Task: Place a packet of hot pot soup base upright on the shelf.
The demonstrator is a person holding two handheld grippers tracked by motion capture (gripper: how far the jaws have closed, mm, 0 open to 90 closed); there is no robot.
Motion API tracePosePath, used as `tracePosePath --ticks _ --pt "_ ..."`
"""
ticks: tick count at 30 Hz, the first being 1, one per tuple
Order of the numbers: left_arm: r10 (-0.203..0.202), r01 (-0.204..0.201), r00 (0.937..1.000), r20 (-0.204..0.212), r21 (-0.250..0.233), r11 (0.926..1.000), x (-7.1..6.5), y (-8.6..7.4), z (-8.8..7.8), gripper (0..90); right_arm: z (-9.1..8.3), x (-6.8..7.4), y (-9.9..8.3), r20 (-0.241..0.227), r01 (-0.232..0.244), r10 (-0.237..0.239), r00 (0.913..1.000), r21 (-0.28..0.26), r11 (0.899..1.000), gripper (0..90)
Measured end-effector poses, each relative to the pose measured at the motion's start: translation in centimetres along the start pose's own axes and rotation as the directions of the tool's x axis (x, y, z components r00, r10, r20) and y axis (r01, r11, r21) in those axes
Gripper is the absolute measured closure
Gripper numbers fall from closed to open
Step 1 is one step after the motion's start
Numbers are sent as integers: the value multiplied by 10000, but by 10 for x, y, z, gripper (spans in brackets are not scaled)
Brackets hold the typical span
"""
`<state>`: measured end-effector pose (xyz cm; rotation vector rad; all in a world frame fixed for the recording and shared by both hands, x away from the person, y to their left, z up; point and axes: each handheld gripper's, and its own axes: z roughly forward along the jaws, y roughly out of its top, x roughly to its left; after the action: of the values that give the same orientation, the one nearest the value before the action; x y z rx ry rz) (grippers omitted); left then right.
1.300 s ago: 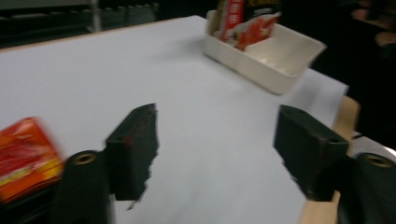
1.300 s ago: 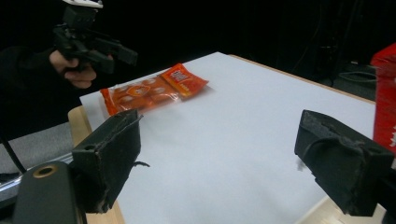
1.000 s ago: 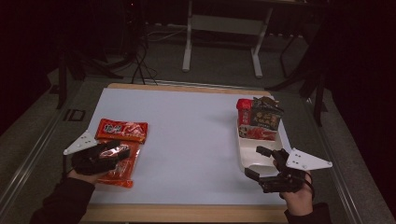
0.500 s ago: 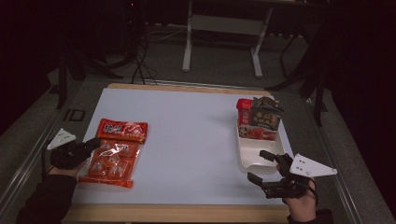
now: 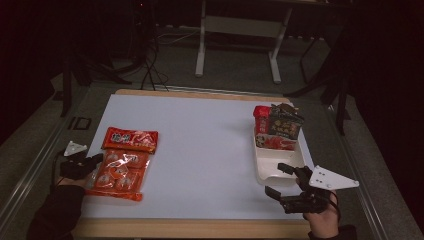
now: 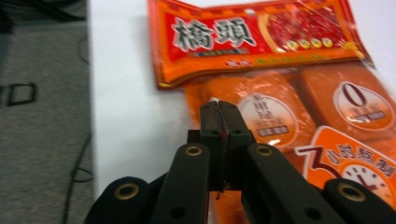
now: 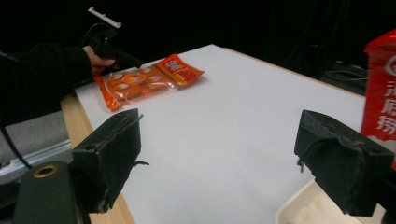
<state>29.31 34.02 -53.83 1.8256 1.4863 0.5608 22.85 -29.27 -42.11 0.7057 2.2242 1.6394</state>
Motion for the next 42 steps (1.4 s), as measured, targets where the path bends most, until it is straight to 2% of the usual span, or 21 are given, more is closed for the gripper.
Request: tracePosePath --ticks 1,5,10,14,20,23,27,31,32,34,35,37,38,39,40,42 --pt "192 -190 9997 -164 85 9998 -1 0 1 900 1 1 0 -14 56 -56 10000 42 10000 143" --pt "429 -416 9986 -302 436 9982 -4 5 3 900 3 2 0 -101 43 -43 9999 87 10000 143" --pt "292 -281 9992 -269 413 9988 -12 4 6 900 3 2 0 -123 34 -33 9999 76 10000 143" --pt "295 -300 9995 141 388 9988 -26 6 11 900 3 2 0 -120 26 -25 9999 69 10000 143" --pt "149 -196 9956 923 508 9985 -58 12 23 900 2 2 0 -98 33 -32 9999 82 10000 143" --pt "436 -503 9929 1107 590 9970 -75 15 28 900 2 1 0 -109 32 -31 9999 54 10000 143" --pt "679 -787 9858 1534 654 9948 -90 19 33 900 2 1 0 -110 43 -42 9999 44 10000 143" --pt "838 -933 9816 1716 479 9945 -87 21 28 900 1 1 0 -100 55 -54 9999 63 10000 143" --pt "977 -1055 9779 1850 325 9939 -86 21 24 900 1 1 0 -102 67 -67 9999 49 10000 143" --pt "1356 -1433 9745 1786 307 9892 -86 21 16 900 1 1 1 -102 80 -80 9999 7 10000 143" --pt "1434 -1509 9705 1938 242 9883 -85 21 12 900 0 1 1 -120 66 -66 9999 7 10000 143" --pt "1823 -1924 9653 1867 372 9806 -84 19 3 900 0 2 1 -156 70 -70 9999 -39 10000 143" --pt "1957 -2084 9595 2027 434 9771 -83 17 0 900 0 2 1 -160 99 -100 9998 -18 9999 143" --pt "1992 -2153 9562 2146 540 9751 -82 14 -3 900 1 2 1 -166 111 -111 9998 -11 9999 143" --pt "2137 -2328 9539 2108 699 9700 -82 11 -5 900 1 3 1 -178 157 -157 9997 -1 9999 143" --pt "2168 -2419 9488 2295 874 9664 -80 5 -8 900 1 4 2 -190 183 -183 9997 16 9998 143"
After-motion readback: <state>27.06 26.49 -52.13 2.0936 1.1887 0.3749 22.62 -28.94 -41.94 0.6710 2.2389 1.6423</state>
